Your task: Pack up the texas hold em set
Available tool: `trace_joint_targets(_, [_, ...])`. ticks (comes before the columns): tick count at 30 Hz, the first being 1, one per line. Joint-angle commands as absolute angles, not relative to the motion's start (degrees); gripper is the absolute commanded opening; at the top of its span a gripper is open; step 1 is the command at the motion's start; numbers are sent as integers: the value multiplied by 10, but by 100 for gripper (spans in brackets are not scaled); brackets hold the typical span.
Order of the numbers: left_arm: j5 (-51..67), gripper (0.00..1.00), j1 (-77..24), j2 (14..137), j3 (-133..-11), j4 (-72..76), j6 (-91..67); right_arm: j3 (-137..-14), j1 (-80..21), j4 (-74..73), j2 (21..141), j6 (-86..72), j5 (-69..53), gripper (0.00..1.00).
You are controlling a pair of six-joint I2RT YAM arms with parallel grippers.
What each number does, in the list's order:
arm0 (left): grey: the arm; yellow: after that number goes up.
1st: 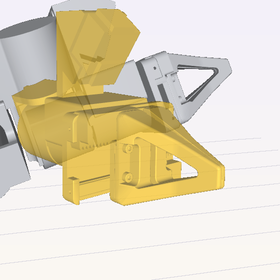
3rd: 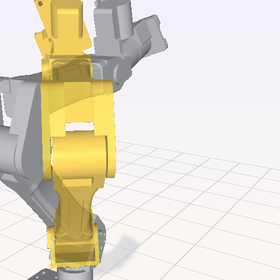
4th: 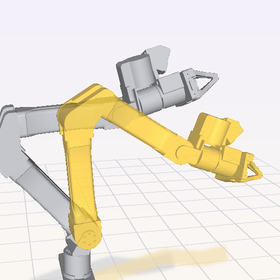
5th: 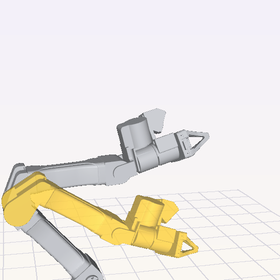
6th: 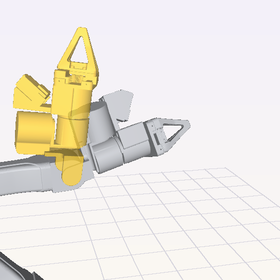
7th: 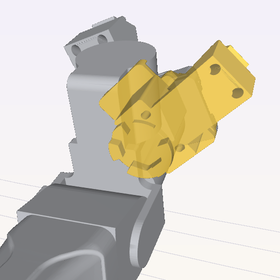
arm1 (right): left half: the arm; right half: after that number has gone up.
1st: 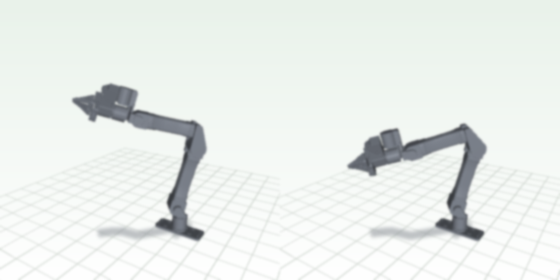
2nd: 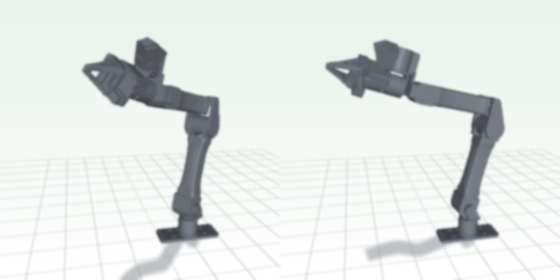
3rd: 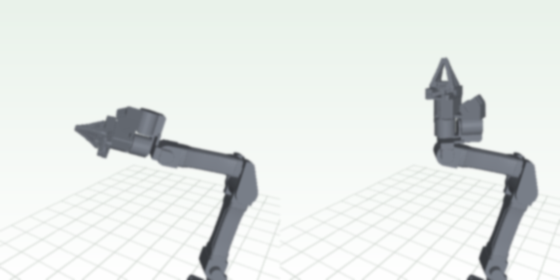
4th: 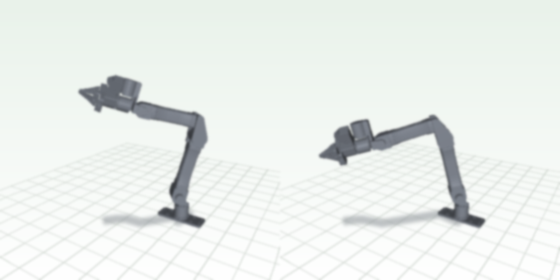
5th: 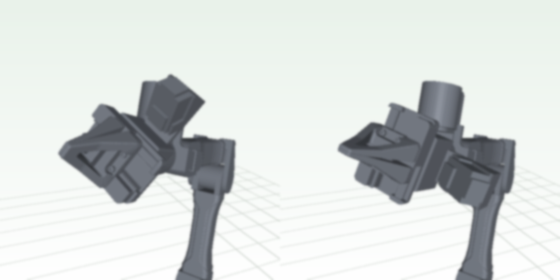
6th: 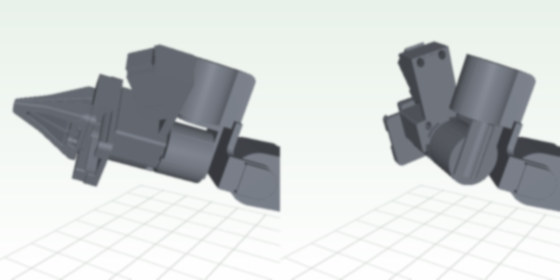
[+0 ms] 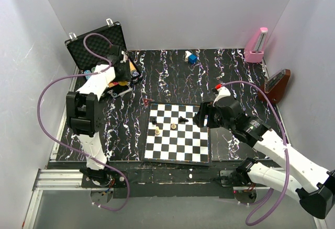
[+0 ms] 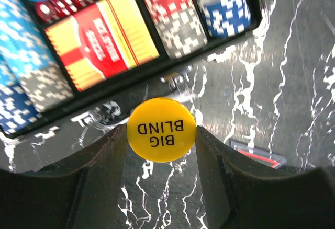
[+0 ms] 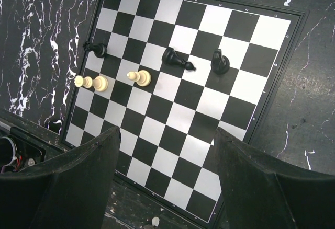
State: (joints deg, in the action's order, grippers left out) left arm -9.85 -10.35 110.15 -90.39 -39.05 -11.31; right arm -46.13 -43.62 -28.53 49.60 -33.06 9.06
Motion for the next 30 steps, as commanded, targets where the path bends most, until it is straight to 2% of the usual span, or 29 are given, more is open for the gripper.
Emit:
trace_joint_targets(1, [-91,34,-77,1105,-968,-396,-98,-477,-435,-274,501,-331,98,79])
trace_joint_targets(22, [-94,34,-25,1284,-1157,-417,-90,-495,-435,-282,526,-326,99,79])
trace_joint_targets(30, [-86,33,-21,1296,-1147,-415,-87,-494,-435,-287,524,-327,102,79])
